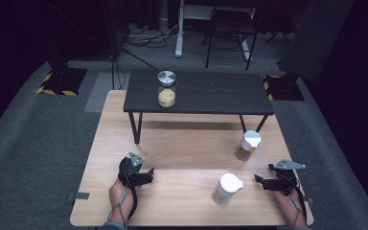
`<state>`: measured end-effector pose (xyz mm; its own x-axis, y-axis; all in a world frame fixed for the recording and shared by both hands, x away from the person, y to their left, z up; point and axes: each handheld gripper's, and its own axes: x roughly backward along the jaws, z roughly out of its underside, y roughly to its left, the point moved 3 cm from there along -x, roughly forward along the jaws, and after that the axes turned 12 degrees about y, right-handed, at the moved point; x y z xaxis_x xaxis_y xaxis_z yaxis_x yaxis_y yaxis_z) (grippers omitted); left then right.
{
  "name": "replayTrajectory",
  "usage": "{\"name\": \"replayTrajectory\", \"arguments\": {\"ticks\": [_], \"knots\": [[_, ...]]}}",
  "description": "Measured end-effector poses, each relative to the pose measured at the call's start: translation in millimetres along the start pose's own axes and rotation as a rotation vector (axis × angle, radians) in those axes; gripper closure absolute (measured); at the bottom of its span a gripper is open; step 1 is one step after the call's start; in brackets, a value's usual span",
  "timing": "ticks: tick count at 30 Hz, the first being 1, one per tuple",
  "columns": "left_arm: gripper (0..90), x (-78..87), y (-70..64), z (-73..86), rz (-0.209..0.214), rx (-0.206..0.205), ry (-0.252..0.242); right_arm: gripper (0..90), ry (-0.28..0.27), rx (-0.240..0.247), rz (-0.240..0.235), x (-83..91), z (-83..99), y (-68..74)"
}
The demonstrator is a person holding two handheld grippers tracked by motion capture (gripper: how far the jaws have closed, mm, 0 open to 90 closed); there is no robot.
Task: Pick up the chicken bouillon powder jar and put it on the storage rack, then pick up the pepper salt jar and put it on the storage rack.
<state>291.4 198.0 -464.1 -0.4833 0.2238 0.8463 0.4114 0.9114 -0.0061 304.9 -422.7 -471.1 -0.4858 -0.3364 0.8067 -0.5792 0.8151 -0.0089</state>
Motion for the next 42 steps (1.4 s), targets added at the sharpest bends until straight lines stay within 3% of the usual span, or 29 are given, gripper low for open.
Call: {"name": "replayTrajectory", "arguments": {"ticks": [6,11,38,40,42], "knots": [[16.5,-3.5,2.6,5.8,0.000,0.001,-0.027,14.3,0.000,0.000,0.000,0.0,0.0,0.0],[8.4,-5.3,3.5,2.5,0.003,-0.003,-0.013,14.2,0.000,0.000,0.000,0.0,0.0,0.0],[7.6,-5.4,3.4,2.2,0.001,-0.002,-0.012,12.4,0.006,0.000,-0.001,-0.9,-2.2,0.0],[7.6,-5.5,3.2,2.4,0.002,0.000,-0.014,12.3,0.004,-0.012,-0.005,-0.7,-2.0,0.0],[7.6,-5.3,3.3,2.2,0.001,-0.002,-0.012,10.2,-0.010,-0.057,-0.033,-0.6,-0.2,-4.0]]}}
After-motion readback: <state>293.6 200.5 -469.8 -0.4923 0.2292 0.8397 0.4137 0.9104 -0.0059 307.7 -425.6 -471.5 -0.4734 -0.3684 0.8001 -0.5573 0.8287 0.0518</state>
